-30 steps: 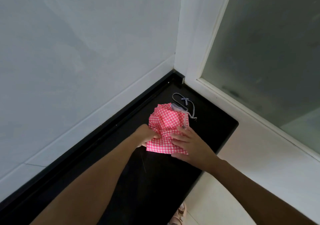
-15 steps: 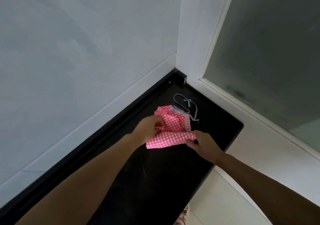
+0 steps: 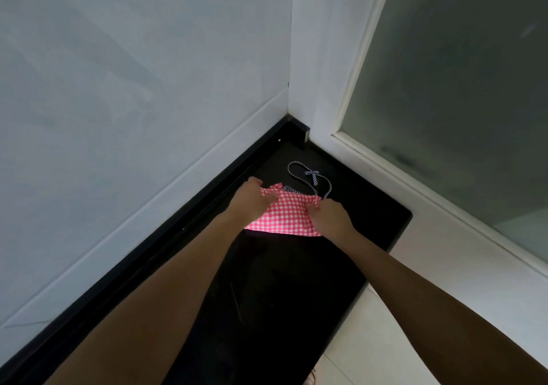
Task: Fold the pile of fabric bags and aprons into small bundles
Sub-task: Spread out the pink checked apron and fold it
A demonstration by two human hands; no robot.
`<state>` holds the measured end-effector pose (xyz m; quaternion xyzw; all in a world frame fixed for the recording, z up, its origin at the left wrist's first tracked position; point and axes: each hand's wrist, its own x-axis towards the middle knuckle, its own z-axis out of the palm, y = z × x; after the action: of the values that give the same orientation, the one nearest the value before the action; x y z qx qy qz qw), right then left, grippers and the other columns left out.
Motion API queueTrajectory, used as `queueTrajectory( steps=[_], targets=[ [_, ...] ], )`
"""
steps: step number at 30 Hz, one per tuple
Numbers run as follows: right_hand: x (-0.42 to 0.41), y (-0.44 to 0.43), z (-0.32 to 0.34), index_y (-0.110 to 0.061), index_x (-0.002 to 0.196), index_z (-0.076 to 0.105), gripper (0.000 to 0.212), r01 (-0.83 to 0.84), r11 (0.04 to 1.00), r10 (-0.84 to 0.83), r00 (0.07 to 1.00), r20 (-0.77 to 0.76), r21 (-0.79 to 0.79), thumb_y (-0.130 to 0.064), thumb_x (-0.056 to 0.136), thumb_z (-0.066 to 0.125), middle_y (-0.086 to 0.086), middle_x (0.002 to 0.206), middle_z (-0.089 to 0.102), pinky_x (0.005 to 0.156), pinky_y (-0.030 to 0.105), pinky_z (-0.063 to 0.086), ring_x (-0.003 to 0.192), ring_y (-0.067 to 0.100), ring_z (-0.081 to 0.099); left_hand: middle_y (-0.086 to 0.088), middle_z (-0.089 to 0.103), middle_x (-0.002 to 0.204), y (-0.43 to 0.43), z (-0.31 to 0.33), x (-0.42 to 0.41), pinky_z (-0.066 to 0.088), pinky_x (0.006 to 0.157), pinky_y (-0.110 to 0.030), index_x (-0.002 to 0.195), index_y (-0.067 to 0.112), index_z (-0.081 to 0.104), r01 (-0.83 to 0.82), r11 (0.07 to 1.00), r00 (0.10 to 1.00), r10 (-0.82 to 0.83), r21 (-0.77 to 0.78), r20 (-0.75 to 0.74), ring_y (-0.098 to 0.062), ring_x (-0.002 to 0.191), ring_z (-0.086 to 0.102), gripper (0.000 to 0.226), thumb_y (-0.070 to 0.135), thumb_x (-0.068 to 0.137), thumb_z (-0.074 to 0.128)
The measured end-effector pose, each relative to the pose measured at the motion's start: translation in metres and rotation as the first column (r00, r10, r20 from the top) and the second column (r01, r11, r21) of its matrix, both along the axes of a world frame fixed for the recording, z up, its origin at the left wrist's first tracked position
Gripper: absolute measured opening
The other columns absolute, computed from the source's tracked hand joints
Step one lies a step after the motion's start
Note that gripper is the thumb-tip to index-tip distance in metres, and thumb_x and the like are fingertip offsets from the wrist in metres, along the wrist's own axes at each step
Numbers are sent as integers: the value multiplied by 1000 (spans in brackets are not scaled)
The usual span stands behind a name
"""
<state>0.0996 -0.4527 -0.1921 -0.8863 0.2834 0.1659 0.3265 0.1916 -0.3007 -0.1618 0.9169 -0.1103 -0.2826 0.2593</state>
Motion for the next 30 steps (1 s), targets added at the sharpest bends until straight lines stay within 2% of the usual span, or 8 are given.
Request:
queueTrajectory(
  steps=[5,10,13,19,22,25,28,30],
  targets=[
    [-6,8,-2,-13,82,51,38,-18,987,23,999,28,-161,-34,104,28,0,73,51,67,28,39,73,15,53,-4,64,105,-10,27,26,46,84,-29,117,6,59,379,903,915,-334,201,-225,-18,92,58,57,52,84,63],
    [-25,22,-6,-18,86,49,33,-21,989,40,991,130,-149,-35,104,27,-4,73,52,68,27,36,71,12,53,-5,50,135,-36,42,-1,42,99,-37,139,14,38,631,673,775,-514,386,-369,-28,122,49,82,53,75,73],
    [-40,27,-6,-11,96,56,36,4,993,19,981,193,-120,-32,104,28,4,86,63,73,30,40,82,20,61,-5,51,135,-35,30,-16,42,93,-35,138,12,41,625,685,777,-501,375,-381,-28,121,50,85,52,71,77],
    [-81,31,0,-11,102,58,33,82,983,-123,956,266,162,-37,102,37,-6,83,59,65,17,40,74,8,57,4,60,117,2,17,-55,38,94,-28,119,21,53,541,821,841,-532,181,-102,-17,109,52,60,43,69,79],
    [-99,24,8,-17,99,59,20,61,902,-169,961,220,427,-36,96,52,-6,89,63,67,10,41,78,5,60,4,63,114,15,18,-78,43,93,-31,119,21,51,543,820,830,-556,183,29,-18,107,57,54,40,74,76],
    [-113,12,21,-17,100,60,14,96,764,-269,946,180,638,-11,88,63,1,102,64,76,20,46,93,16,62,-1,59,116,23,24,-96,44,89,-31,127,18,45,587,759,739,-645,281,197,-21,106,57,53,41,84,66],
    [-120,4,37,-17,90,61,32,186,773,-449,836,316,606,12,81,52,1,94,63,74,20,46,91,17,60,-2,54,118,31,21,-116,43,88,-31,133,16,43,599,717,620,-698,357,360,-19,105,54,57,43,87,63],
    [-121,2,44,-18,87,62,38,139,864,-373,822,430,485,16,80,49,-3,91,64,78,17,47,89,13,60,0,59,101,37,16,-129,47,74,-28,114,16,56,584,705,563,-709,402,425,-16,87,58,51,42,75,76]
  ],
)
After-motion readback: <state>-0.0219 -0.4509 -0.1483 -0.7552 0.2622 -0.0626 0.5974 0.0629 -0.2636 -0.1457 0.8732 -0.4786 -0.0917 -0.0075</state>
